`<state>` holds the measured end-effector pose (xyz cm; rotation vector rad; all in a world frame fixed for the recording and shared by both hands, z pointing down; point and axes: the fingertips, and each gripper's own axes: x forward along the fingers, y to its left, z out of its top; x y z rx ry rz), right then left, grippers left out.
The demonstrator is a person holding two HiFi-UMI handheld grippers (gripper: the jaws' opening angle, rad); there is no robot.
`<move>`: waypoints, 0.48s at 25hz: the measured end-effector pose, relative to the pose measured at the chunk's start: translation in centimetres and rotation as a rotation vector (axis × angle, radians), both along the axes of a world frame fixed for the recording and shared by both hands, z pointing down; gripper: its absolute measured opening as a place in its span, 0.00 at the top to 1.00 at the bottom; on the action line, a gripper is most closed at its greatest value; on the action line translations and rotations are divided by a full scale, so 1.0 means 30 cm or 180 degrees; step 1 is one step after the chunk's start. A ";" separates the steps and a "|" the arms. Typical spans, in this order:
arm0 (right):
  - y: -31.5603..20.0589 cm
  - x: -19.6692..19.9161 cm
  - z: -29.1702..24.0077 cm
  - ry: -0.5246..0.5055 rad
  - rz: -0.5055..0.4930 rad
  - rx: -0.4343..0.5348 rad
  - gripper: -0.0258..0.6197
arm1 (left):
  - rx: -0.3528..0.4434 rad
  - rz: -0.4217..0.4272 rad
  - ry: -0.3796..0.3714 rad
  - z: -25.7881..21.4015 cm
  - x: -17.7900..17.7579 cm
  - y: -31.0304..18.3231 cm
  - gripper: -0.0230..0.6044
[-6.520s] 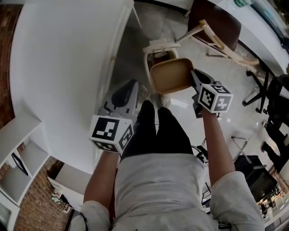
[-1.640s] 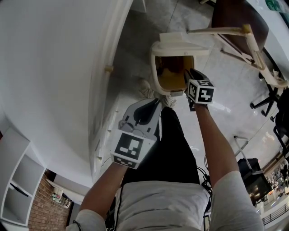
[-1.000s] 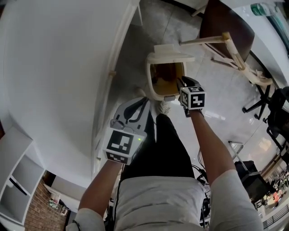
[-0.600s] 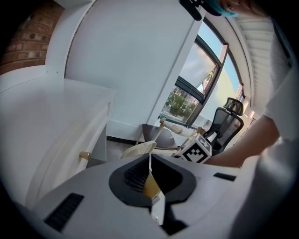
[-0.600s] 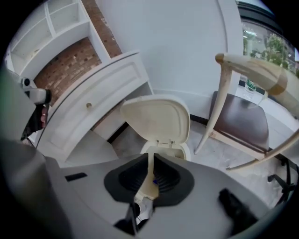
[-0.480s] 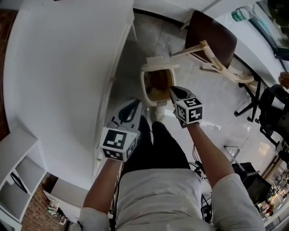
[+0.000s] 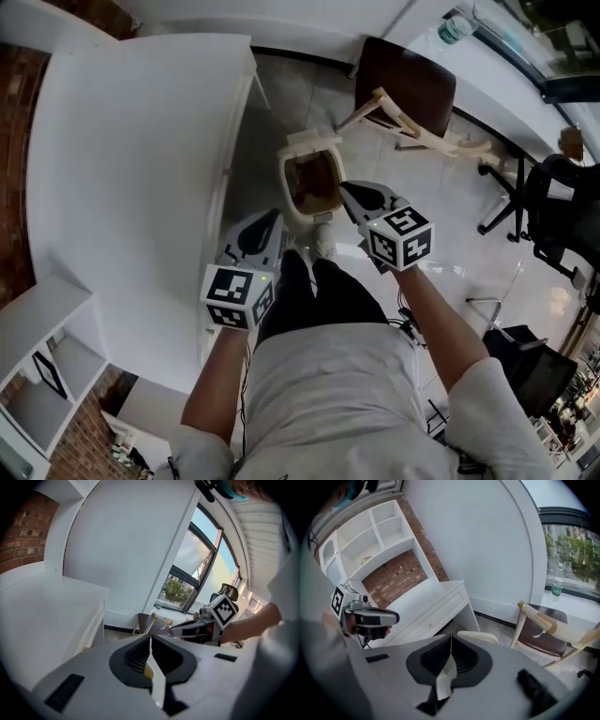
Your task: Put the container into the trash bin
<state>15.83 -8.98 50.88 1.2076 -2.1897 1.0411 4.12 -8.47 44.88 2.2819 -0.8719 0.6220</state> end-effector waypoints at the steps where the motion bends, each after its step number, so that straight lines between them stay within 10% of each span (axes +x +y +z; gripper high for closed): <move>1: 0.009 0.000 -0.040 -0.0017 -0.0026 0.0040 0.91 | 0.0014 0.0013 -0.0002 -0.020 0.005 0.011 0.92; 12: 0.113 0.019 -0.351 -0.0242 -0.0158 0.0205 0.91 | 0.0309 0.0156 0.0013 -0.225 0.061 0.063 0.92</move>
